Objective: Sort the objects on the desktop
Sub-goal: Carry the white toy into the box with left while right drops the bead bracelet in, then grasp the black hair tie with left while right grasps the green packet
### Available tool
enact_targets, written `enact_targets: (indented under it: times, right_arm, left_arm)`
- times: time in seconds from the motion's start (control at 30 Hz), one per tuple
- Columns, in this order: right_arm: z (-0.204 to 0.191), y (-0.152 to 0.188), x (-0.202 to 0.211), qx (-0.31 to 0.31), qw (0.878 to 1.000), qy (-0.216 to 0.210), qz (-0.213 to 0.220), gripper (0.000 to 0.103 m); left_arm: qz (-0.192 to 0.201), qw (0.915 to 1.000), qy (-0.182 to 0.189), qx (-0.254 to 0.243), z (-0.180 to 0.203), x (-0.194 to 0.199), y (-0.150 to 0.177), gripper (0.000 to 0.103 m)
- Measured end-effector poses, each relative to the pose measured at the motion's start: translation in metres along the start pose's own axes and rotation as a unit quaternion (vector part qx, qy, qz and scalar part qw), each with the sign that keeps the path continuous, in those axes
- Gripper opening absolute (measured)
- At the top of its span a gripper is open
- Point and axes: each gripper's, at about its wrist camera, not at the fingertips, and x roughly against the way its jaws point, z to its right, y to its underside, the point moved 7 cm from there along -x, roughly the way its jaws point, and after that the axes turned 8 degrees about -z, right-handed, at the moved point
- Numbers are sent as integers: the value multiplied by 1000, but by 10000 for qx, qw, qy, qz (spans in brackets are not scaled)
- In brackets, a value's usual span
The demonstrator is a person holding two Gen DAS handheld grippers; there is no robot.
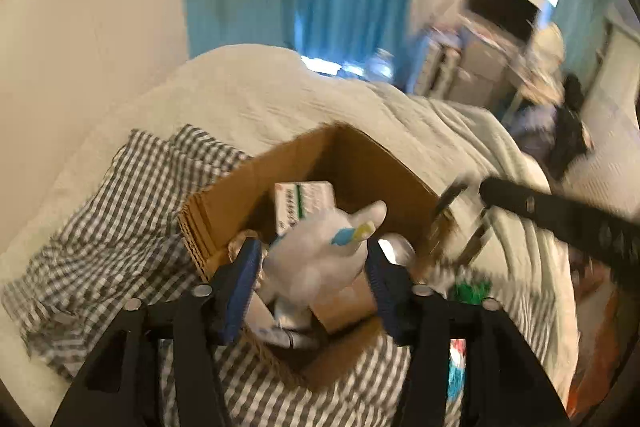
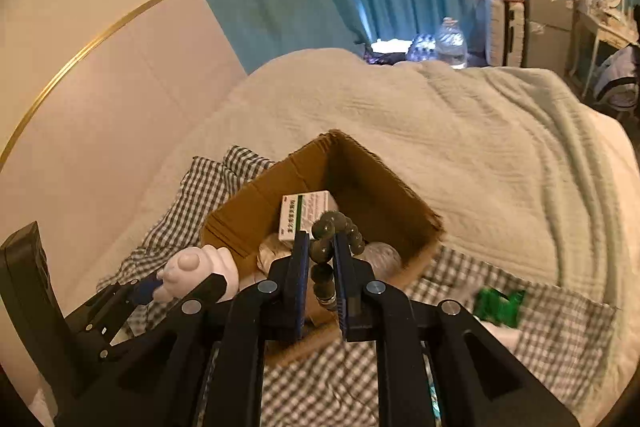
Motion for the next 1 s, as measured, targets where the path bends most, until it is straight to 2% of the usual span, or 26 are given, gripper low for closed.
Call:
enact_targets:
  times: [0.03, 0.07, 0.1, 0.2, 0.3, 0.4, 0.5, 0.6, 0.67, 0.8, 0.9, 1.0]
  right_arm:
    - [1, -3, -7, 51, 10000, 47, -12, 45]
    - [5, -5, -9, 60, 9999, 125, 56, 64]
    - [9, -8, -12, 57, 9998, 150, 94, 66]
    - [29, -17, -9, -64, 9998, 169, 132, 66]
    - [60, -17, 4, -110, 9995, 193, 221, 66]
    - [93, -5, 10, -100, 9985, 496, 224, 66]
    - [131, 21, 11, -286, 9968, 736, 116, 66]
    - [161, 53, 8, -431, 9951, 881, -131, 66]
    - [173, 72, 6, -265, 9937, 1049, -284, 66]
    - [196, 106, -3, 45, 9882, 1397, -632, 66]
    - [217, 124, -16, -186, 9873, 1309, -882, 66]
    - [230, 135, -29, -352, 9852, 1279, -1082, 67]
  left_arm:
    - [-34, 9998, -49, 182, -4, -6, -2, 93]
    - [-48, 9993, -97, 369, -7, -10, -4, 99]
    - [6, 9986, -90, 529, -8, -12, -6, 101]
    - [-102, 9989, 62, 444, 0, -17, -7, 101]
    - [-27, 9997, -146, 217, 9, -17, -7, 101]
    - [60, 9995, -293, 70, 18, -19, 3, 101]
    - [52, 9993, -372, 18, 31, -26, 27, 101]
    - [-6, 9998, -143, -136, 57, -33, 57, 101]
    - [-20, 9989, -103, -456, 78, -38, 75, 101]
    - [-123, 9899, -242, -1390, 121, -59, 110, 101]
    - [-158, 9848, -198, -1717, 145, -85, 131, 101]
    - [-196, 9846, -135, -1730, 153, -114, 148, 101]
